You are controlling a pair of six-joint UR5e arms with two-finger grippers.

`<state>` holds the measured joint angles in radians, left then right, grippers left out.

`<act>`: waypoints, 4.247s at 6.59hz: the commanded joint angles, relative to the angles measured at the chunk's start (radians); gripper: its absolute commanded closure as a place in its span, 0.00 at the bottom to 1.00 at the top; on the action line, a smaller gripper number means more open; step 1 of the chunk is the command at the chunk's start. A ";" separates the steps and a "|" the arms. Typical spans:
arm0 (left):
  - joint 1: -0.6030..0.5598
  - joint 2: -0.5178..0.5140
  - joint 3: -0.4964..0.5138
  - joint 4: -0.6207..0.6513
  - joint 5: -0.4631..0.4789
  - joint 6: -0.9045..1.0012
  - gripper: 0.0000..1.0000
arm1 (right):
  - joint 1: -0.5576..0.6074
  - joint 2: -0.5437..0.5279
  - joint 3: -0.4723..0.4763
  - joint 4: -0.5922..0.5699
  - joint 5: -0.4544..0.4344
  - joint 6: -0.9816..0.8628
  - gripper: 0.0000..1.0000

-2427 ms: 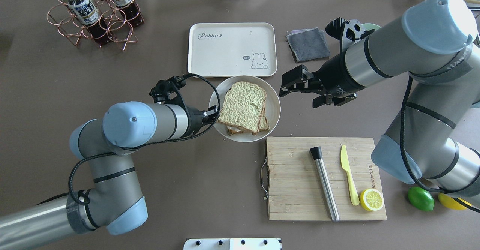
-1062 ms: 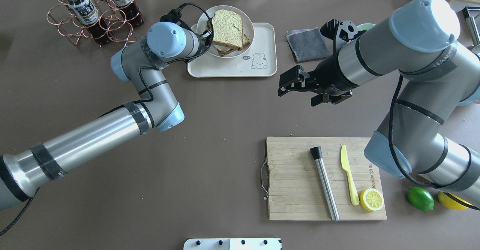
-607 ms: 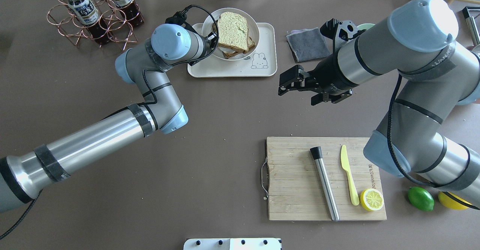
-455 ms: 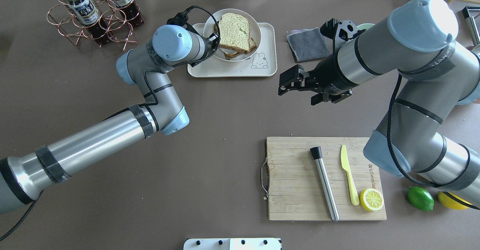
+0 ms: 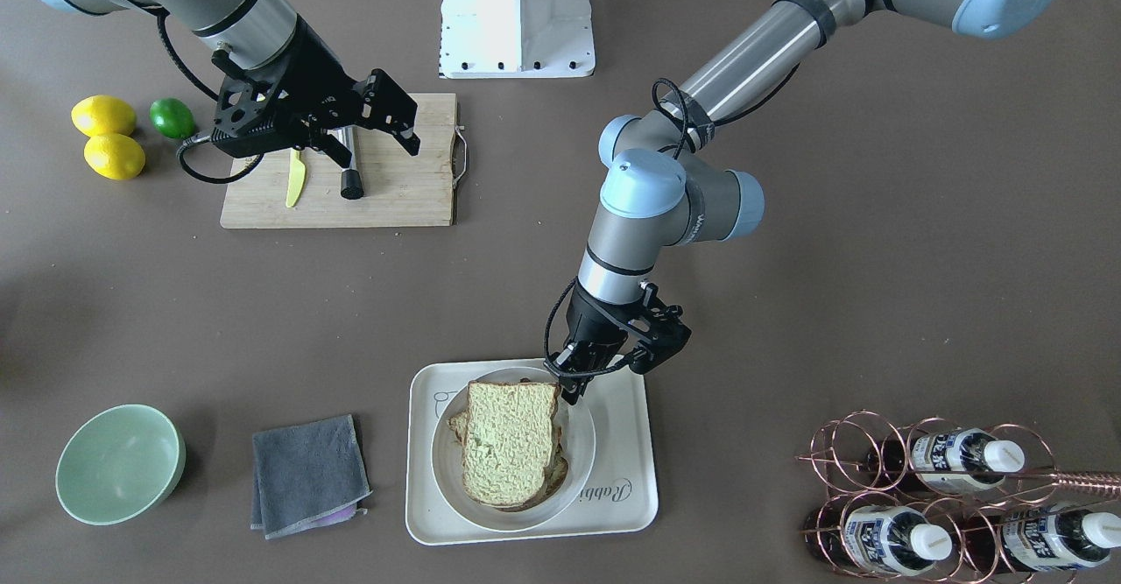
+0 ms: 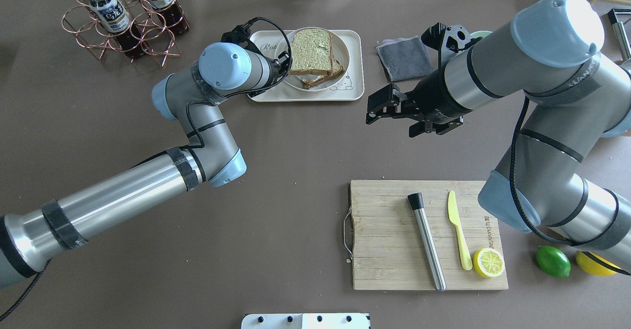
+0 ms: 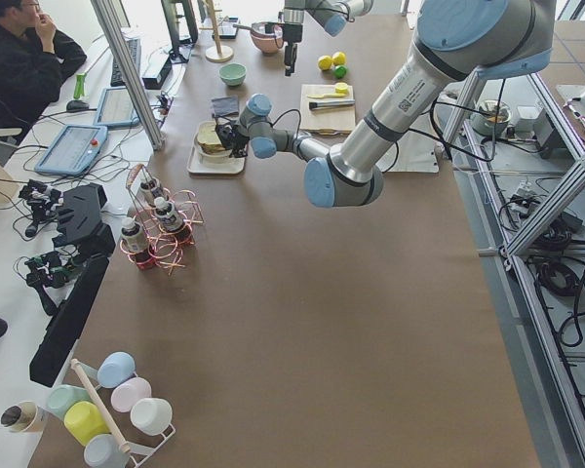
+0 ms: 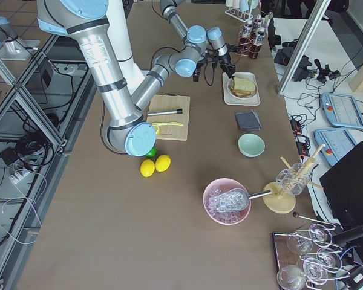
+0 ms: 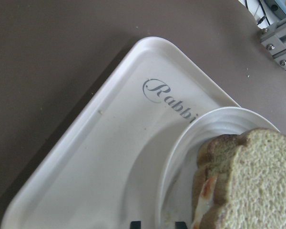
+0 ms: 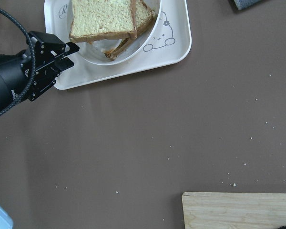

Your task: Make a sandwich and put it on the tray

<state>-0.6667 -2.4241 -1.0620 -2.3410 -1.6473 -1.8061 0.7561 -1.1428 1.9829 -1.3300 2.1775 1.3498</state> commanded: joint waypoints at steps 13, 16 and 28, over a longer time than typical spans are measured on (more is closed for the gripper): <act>-0.618 0.747 -0.678 0.503 -0.640 1.474 0.03 | 0.853 -0.135 -0.631 -0.357 0.133 -1.486 0.00; -0.729 0.942 -0.707 0.490 -0.730 1.614 0.03 | 0.919 -0.239 -0.593 -0.354 0.154 -1.514 0.00; -0.852 0.904 -0.681 0.629 -0.674 1.809 0.03 | 0.916 -0.241 -0.572 -0.347 0.171 -1.430 0.00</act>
<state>-1.5185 -1.5175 -1.7411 -1.7132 -2.3212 0.0039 1.6721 -1.3842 1.4109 -1.6766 2.3411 -0.0798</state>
